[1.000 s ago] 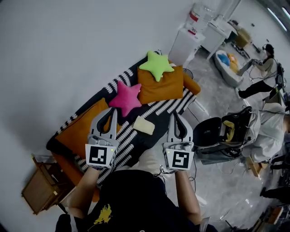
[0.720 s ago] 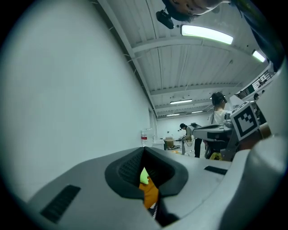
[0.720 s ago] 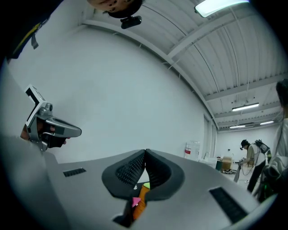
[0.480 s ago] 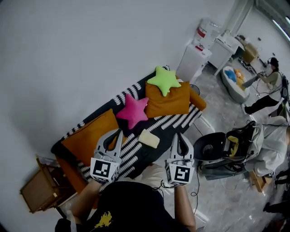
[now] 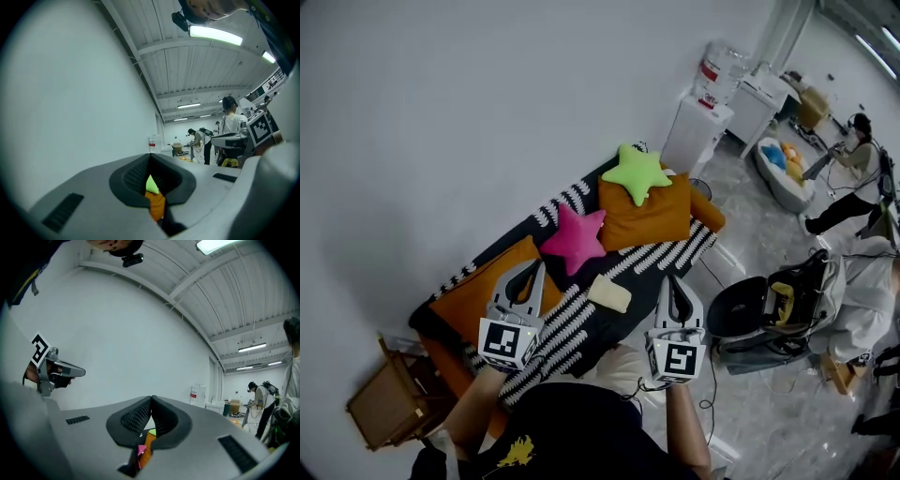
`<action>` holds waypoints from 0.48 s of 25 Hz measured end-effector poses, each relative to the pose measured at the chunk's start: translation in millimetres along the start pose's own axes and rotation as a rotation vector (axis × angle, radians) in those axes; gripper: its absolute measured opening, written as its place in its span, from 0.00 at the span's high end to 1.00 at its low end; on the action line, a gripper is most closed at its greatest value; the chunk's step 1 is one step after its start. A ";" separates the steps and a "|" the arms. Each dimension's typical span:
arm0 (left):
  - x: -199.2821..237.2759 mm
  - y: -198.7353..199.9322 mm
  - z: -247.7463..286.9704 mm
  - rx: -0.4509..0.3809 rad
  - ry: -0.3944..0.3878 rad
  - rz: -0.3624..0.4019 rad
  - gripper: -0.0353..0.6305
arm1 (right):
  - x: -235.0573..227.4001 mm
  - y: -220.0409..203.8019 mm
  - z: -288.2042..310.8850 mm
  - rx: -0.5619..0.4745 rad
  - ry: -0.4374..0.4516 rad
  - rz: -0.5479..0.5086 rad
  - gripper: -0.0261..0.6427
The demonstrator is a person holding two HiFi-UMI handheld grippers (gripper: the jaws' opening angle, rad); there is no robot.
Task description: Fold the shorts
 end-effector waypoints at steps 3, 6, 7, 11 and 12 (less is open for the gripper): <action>4.4 -2.0 1.7 -0.002 -0.007 -0.010 0.93 | 9.5 3.3 2.6 -0.017 0.023 -0.013 0.94; 7.6 -4.1 0.2 0.000 -0.015 -0.007 0.93 | 18.0 2.3 2.6 -0.013 0.041 -0.026 0.94; 8.0 -4.4 -0.8 0.000 -0.017 -0.004 0.93 | 19.4 3.7 3.1 -0.024 0.038 -0.023 0.94; 9.8 -5.0 -6.6 -0.002 -0.019 -0.013 0.93 | 23.3 3.8 1.9 0.008 0.041 -0.042 0.94; 11.1 -4.8 -8.0 -0.003 -0.018 -0.014 0.93 | 24.5 5.5 2.7 0.006 0.039 -0.046 0.94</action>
Point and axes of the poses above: the fingertips, and each gripper's own axes: z forward along the fingers, x to its left, y out of its top, the point moved 1 cm from there along -z, backward along the fingers, and after that the axes turned 14 degrees about -x, right-handed, at the moved point
